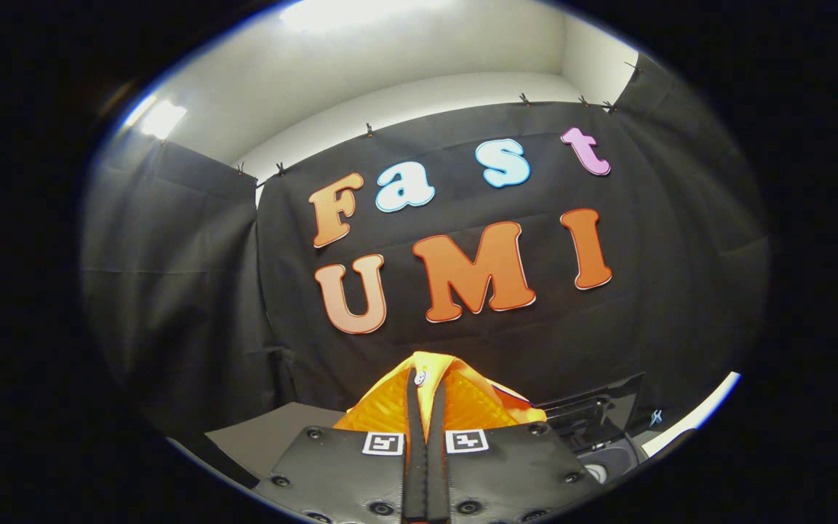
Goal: Put the clothes into the washing machine and then close the washing machine lid.
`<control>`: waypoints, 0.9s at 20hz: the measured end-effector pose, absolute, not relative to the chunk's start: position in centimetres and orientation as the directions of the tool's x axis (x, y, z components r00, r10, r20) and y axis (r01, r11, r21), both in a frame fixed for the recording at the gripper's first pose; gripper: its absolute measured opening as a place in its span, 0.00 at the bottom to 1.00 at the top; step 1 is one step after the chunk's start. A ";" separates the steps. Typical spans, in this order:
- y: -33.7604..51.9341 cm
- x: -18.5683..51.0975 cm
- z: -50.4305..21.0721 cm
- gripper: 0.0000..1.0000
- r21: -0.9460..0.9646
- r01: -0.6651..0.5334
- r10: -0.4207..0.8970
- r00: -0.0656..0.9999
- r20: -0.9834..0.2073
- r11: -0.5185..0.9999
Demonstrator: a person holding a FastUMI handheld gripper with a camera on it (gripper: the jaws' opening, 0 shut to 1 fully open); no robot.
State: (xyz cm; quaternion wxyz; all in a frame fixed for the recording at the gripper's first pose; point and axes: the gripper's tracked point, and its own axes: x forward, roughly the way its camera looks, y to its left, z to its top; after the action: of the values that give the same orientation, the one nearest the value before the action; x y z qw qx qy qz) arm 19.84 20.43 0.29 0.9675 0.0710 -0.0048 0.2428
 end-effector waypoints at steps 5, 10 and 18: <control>13.9 21.8 -0.7 0.08 0.136 -0.447 0.448 0.894 0.024 0.884; 9.0 23.8 -3.6 0.08 0.128 -0.430 0.436 0.900 -0.021 0.894; 6.1 26.9 -11.2 0.08 0.146 -0.360 0.378 0.918 -0.122 0.921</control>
State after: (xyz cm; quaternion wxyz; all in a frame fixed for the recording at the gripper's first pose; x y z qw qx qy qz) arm 26.86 6.06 -11.22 0.9773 0.0605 0.0741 0.1889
